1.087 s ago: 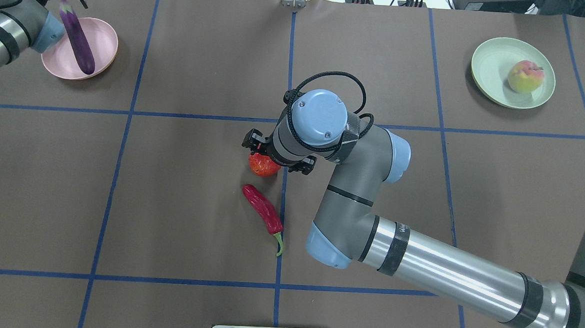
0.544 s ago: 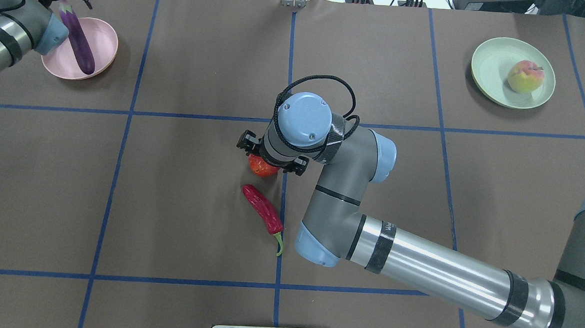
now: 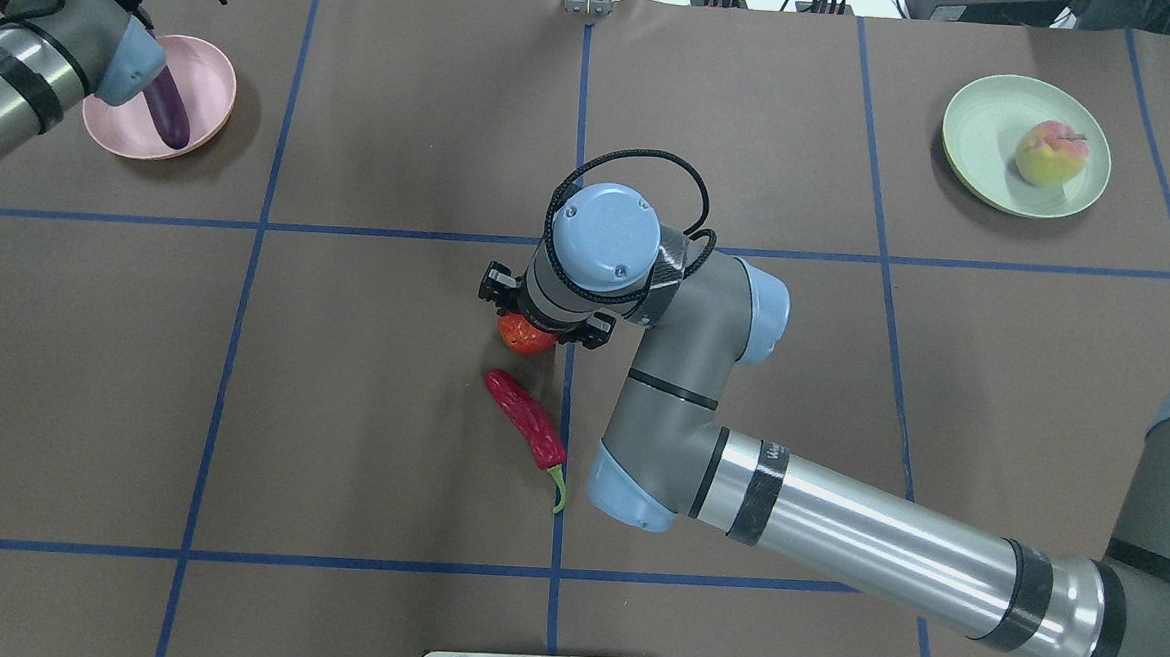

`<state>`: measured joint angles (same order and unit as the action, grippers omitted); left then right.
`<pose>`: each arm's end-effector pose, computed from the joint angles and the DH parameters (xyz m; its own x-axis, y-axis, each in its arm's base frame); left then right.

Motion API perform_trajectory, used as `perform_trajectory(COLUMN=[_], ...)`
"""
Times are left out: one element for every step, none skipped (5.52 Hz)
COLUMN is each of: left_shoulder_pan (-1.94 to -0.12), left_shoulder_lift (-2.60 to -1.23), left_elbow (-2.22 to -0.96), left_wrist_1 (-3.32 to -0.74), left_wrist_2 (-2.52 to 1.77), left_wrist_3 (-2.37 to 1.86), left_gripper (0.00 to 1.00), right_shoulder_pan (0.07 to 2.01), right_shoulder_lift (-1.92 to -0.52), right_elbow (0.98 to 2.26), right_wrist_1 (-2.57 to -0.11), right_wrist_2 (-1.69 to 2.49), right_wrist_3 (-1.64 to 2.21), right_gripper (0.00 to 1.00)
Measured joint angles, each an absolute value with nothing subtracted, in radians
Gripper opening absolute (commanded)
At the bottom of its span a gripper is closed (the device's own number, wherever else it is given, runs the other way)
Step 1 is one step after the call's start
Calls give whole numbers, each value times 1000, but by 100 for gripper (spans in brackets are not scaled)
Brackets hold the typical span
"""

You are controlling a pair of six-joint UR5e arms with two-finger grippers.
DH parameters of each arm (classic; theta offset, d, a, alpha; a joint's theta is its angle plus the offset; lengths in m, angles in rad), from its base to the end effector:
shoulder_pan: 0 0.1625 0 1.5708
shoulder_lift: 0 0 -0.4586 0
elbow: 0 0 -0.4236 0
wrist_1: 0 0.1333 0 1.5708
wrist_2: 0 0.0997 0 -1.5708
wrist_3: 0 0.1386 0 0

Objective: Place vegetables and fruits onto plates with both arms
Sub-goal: 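Carry the tomato to the green plate while the left gripper reaches the chili pepper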

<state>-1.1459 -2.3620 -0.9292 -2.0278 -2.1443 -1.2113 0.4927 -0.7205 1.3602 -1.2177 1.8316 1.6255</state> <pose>0.3153 -0.8378 0.4606 0.5414 -0.4797 -0.6905 0.4779 0.8513 -0.2167 -0.7037 -0.4885 0.2019 0.4661 0.3102 0.8286 -0.2926 0.9379 -0.1865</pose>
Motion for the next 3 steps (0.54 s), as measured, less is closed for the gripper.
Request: perform_trajectory(left_shoulder_pan=[-1093, -1000, -906], left_shoulder_lift=[-2335, -2326, -2326], left_elbow=[-1070, -1182, -1272], left_wrist_1=[-1988, -1973, -1951], left_wrist_2=[-2216, -2220, -2198], left_wrist_3=[-1373, -1581, -1765], left_gripper=[100, 100, 98], right_shoulder_pan=[528, 598, 684], right_shoulder_lift=[-717, -722, -738], right_elbow=[1377, 1388, 1393], right_wrist_1=[-1221, -1226, -1227], right_wrist_2=[1873, 1956, 2039], right_wrist_3=[1624, 1617, 1590], right_gripper=[0, 0, 0])
